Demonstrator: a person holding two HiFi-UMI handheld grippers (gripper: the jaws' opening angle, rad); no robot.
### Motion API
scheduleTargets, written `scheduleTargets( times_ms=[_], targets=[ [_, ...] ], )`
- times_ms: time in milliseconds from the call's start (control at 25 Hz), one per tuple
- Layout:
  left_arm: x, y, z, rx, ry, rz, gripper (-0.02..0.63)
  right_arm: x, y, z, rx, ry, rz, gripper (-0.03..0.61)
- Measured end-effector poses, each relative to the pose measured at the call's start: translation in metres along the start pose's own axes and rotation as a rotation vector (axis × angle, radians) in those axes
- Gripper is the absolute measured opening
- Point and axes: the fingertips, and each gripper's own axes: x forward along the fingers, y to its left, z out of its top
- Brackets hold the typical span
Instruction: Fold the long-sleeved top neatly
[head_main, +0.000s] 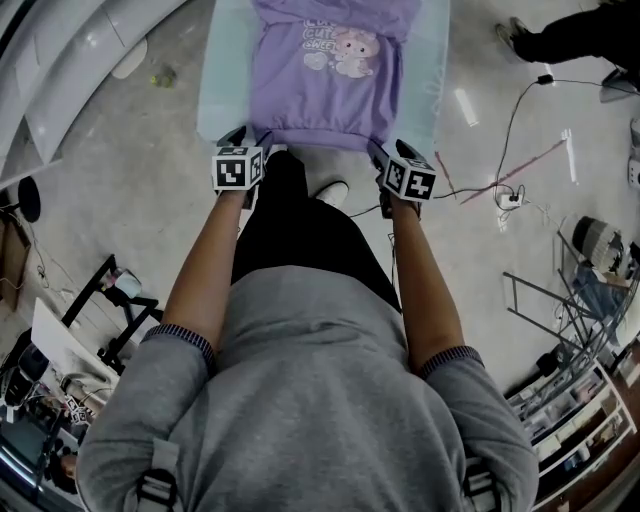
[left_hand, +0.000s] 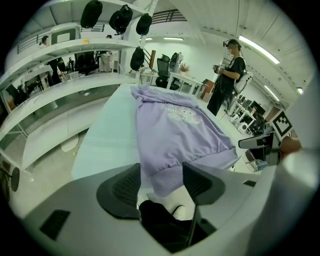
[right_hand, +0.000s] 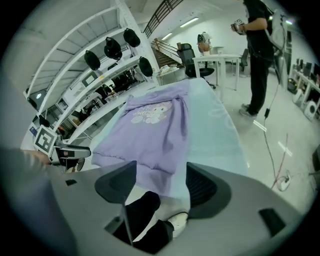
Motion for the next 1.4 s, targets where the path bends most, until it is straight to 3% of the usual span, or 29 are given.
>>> scheduleTargets(
  times_ms=[320,480,760,840,920,1400],
  targets=[
    [0.024,0.002,-0.024,-0.092,0.035,0.041,0.29,0.013,0.0,-0.016,0.019,0.012,-0.008,0.309],
    [0.026,0.003,-0.028,-0.129,0.033,0.061,0.243,0.023,0.004,-0.016,0.014,0.024,-0.013,0.281],
    [0.029,0.008,-0.031,-0.15,0.05,0.058,0.141,0.032,-0.004,-0.021,0.017,0.072,-0.047,0.164],
    [0.028,0.009,-0.032,-0.153,0.059,0.045,0.064,0.033,-0.007,-0.024,0.026,0.091,-0.044,0.092],
    [0.026,0.01,-0.03,-0.15,0.061,0.029,0.044,0.033,-0.009,-0.025,0.038,0.096,-0.025,0.042],
    [-0.01,0.024,-0.034,-0.113,0.094,-0.004,0.04,-0.001,-0.021,-0.037,0.109,0.113,0.05,0.031]
  ],
)
